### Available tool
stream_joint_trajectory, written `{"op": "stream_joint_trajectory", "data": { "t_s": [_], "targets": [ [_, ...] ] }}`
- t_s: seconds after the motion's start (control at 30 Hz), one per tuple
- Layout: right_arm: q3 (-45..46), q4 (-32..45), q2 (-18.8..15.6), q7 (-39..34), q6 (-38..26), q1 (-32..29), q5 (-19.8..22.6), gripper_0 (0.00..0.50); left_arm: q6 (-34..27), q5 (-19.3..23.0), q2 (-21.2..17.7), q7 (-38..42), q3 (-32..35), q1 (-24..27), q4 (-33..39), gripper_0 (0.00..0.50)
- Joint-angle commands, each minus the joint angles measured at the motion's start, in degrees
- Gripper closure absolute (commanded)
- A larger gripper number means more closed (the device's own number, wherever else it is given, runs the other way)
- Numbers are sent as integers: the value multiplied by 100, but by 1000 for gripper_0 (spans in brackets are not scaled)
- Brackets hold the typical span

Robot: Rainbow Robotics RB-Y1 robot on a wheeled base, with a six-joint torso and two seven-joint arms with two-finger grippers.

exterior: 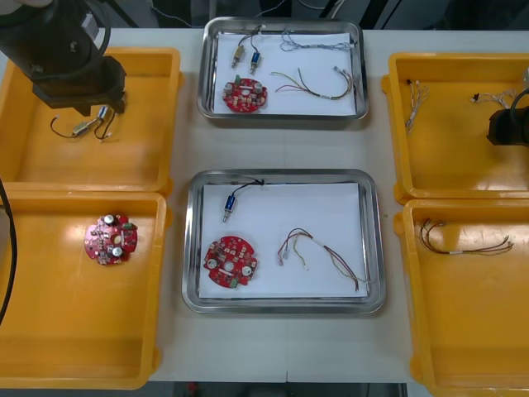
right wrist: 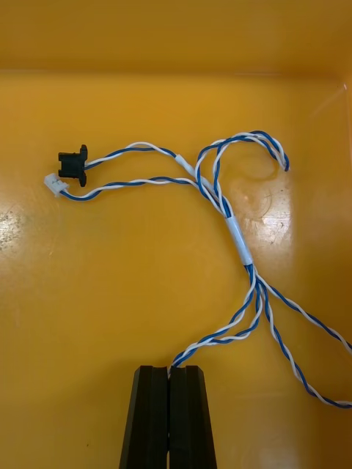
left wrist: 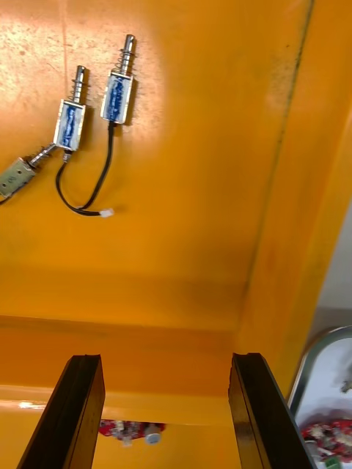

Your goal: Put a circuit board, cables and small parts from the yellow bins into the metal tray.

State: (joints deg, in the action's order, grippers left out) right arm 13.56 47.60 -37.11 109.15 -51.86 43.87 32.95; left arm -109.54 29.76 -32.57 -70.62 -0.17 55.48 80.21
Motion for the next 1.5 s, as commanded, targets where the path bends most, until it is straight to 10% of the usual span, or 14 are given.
{"op": "stream_joint_trajectory", "data": {
  "t_s": [0.03,0.77,1.5],
  "targets": [
    [-55,83,-24,255,53,-10,-43,500,-46,-172,-320,-804,350,491,-498,0],
    [217,1691,-200,80,-2250,-19,-193,500,987,-568,-645,-4188,684,912,-2194,0],
    [375,3810,187,-729,-3603,-907,-105,500,3325,-409,-619,-6675,816,912,-3943,0]
  ]
}}
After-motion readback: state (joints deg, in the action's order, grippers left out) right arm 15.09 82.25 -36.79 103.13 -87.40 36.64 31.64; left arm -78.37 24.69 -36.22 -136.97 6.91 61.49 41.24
